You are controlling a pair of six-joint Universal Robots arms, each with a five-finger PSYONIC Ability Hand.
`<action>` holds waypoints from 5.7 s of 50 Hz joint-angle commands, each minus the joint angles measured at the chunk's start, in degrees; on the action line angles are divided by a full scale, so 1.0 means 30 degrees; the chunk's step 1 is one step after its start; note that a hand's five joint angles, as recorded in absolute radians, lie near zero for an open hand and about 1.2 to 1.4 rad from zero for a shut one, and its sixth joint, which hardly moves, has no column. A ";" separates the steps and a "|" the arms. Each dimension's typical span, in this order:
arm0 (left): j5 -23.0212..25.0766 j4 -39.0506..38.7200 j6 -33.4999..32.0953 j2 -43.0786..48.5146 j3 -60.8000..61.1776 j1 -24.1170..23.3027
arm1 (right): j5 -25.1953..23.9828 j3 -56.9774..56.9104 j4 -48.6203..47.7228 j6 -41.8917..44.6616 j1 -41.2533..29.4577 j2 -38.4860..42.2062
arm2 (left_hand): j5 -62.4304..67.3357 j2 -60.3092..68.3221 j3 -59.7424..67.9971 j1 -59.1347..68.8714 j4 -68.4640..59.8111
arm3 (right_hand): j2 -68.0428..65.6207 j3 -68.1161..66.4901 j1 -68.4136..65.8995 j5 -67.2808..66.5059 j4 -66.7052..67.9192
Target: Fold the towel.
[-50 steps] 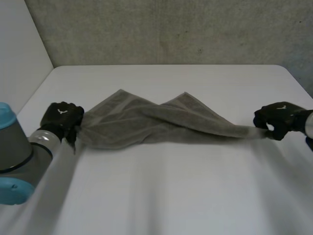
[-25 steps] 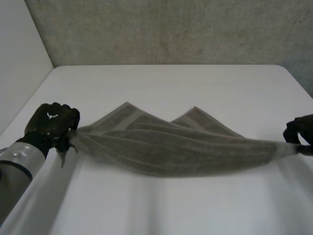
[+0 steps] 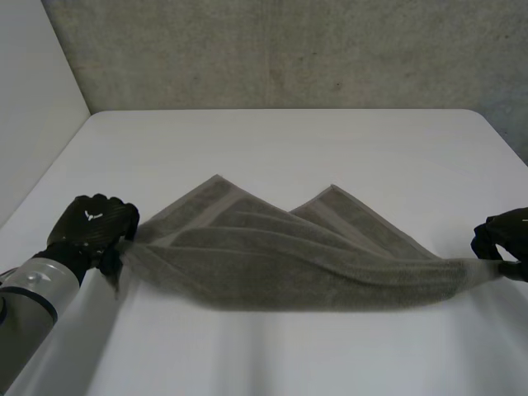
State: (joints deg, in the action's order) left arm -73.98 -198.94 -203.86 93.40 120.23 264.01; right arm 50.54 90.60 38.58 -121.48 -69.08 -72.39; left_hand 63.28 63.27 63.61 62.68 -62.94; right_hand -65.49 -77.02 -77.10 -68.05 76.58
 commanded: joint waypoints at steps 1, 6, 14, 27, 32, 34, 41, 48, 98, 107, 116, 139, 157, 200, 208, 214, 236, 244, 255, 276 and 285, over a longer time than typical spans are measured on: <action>0.0636 0.0599 -0.0044 -0.0984 0.0148 0.0150 | 0.0379 -0.0521 -0.0818 -0.0784 -0.0235 0.0047 | -1.0914 -0.7577 -0.7690 -0.7382 0.7466 | -0.4837 -0.0994 -0.0966 -0.0650 0.1141; 0.0666 0.1422 -0.0044 -0.2014 -0.0116 0.0356 | 0.0937 -0.0903 -0.0966 -0.0843 -0.0294 0.0252 | -1.6536 -1.3199 -1.3312 -1.3004 1.3088 | -0.4837 -0.0994 -0.0966 -0.0650 0.1141; 0.0725 0.1656 0.0044 -0.3537 -0.0936 0.1352 | 0.0995 -0.1255 -0.1728 -0.1927 -0.0528 0.0369 | -1.9564 -1.6227 -1.6340 -1.6032 1.6116 | -0.4837 -0.0994 -0.0966 -0.0650 0.1141; 0.1340 0.1510 0.1743 -0.1457 -0.5155 -0.0464 | 0.1171 -0.0874 -0.3222 -0.3480 -0.2843 0.0369 | -1.8386 -1.5050 -1.5163 -1.4854 1.4938 | -0.4837 -0.0994 -0.0966 -0.0650 0.1141; 0.0844 0.2530 0.1920 0.3949 -1.0064 -0.3359 | 0.1201 -0.0377 -0.3749 -0.3685 -0.3399 0.0281 | -1.7825 -1.4489 -1.4602 -1.4294 1.4378 | -0.4837 -0.0994 -0.0966 -0.0650 0.1141; 0.0552 0.3144 0.1919 0.5384 -1.1585 -0.3742 | 0.1172 -0.0289 -0.3778 -0.3714 -0.3457 0.0339 | -1.7770 -1.4433 -1.4546 -1.4238 1.4322 | -0.4837 -0.0994 -0.0966 -0.0650 0.1141; -0.0769 0.5758 0.1919 1.0467 -1.8016 -0.4478 | 0.1171 -0.0053 -0.3896 -0.3685 -0.3458 0.0428 | -1.7601 -1.4265 -1.4378 -1.4069 1.4153 | -0.4837 -0.0994 -0.0966 -0.0650 0.1141; -0.0916 0.7601 0.1890 1.5088 -2.4042 -0.5501 | 0.1171 0.0181 -0.4305 -0.3685 -0.3458 0.0720 | -1.7545 -1.4209 -1.4322 -1.4013 1.4097 | -0.4837 -0.0994 -0.0966 -0.0650 0.1141; -0.0565 1.3227 -0.0746 1.9959 -2.9706 -0.8286 | 0.1142 0.0532 -0.4482 -0.3480 -0.3429 0.1541 | -1.5134 -1.1798 -1.1911 -1.1603 1.1687 | -0.4837 -0.0994 -0.0966 -0.0650 0.1141; 0.0110 1.4019 -0.1947 2.0223 -2.9706 -0.8696 | 0.1142 0.0561 -0.4482 -0.3421 -0.3429 0.1541 | -1.3681 -1.0344 -1.0457 -1.0149 1.0233 | -0.4837 -0.0994 -0.0966 -0.0650 0.1141; 0.0110 1.4108 -0.2036 2.0252 -2.9735 -0.8785 | 0.1142 0.0591 -0.4482 -0.3363 -0.3399 0.1570 | -1.0312 -0.6976 -0.7088 -0.6780 0.6864 | -0.4837 -0.0994 -0.0966 -0.0650 0.1141; -0.1880 1.3932 -0.1510 1.8643 -3.0584 -0.8640 | 0.1055 0.0066 -0.4598 -0.3684 -0.4069 0.0957 | 0.2240 0.5577 0.5464 0.5772 -0.5688 | -0.4837 -0.0994 -0.0966 -0.0650 0.1141; -0.5838 1.1149 0.5405 1.6414 -3.7675 -0.7701 | 0.2577 -0.3803 -1.9891 -1.4320 -0.9434 -0.2590 | 0.2240 0.5577 0.5464 0.5772 -0.5688 | -0.4837 -0.0994 -0.0966 -0.0650 0.1141; -0.2705 0.4529 0.0571 0.6841 -1.1404 -0.3893 | 0.2900 -0.3866 -0.6796 -0.5795 -1.0490 0.2481 | 0.2240 0.5577 0.5464 0.5772 -0.5688 | -0.4837 -0.0994 -0.0966 -0.0650 0.1141; -0.2469 0.3563 0.0513 0.4027 -0.6893 -0.3628 | 0.2987 -0.2165 -0.6767 -0.5736 -1.0372 0.0958 | 0.2240 0.5577 0.5464 0.5772 -0.5688 | -0.4837 -0.0994 -0.0966 -0.0650 0.1141; -0.2497 0.2859 0.0454 0.2530 -0.3580 -0.3891 | 0.3047 -0.1140 -0.6708 -0.5736 -0.9934 0.0282 | 0.2240 0.5577 0.5464 0.5772 -0.5688 | -0.4837 -0.0994 -0.0966 -0.0650 0.1141; -0.2644 0.2389 -0.3501 0.2176 -0.5682 -0.7173 | 0.2929 0.0445 -0.7177 -0.5736 -0.9932 0.0018 | -1.7152 -1.3816 -1.3929 -1.3621 1.3705 | -0.4837 -0.0994 -0.0966 -0.0650 0.1141; -0.2703 0.2389 -0.2915 0.3875 -0.7704 -0.8814 | 0.2958 0.0972 -0.7675 -0.5736 -1.0050 0.0047 | -1.6592 -1.3255 -1.3368 -1.3060 1.3144 | -0.4837 -0.0994 -0.0966 -0.0650 0.1141; -0.3289 0.3616 -0.3091 0.9144 -1.1012 -1.0542 | 0.2929 0.1265 -0.7850 -0.5706 -1.0108 0.0164 | -1.4466 -1.1129 -1.1242 -1.0934 1.1018 | -0.4837 -0.0994 -0.0966 -0.0650 0.1141; -0.4456 0.4879 -0.3004 1.1375 -1.3796 -1.0105 | 0.2929 0.1353 -0.7968 -0.5706 -1.0020 0.0281 | -0.5229 -0.1893 -0.2006 -0.1698 0.1781 | -0.4837 -0.0994 -0.0966 -0.0650 0.1141; -0.8176 0.4441 -0.2536 1.1201 -1.4266 -0.8203 | 0.3133 0.1411 -0.7997 -0.5415 -1.0050 0.0340 | 0.0339 0.3675 0.3562 0.3870 -0.3787 | -0.4837 -0.0994 -0.0966 -0.0650 0.1141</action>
State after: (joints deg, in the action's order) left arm -90.55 -184.48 -212.76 127.68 78.30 234.96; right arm 59.36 94.66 14.67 -138.59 -99.16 -71.54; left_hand 78.21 78.03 78.59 78.03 -78.33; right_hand -65.49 -77.02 -77.25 -68.28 76.58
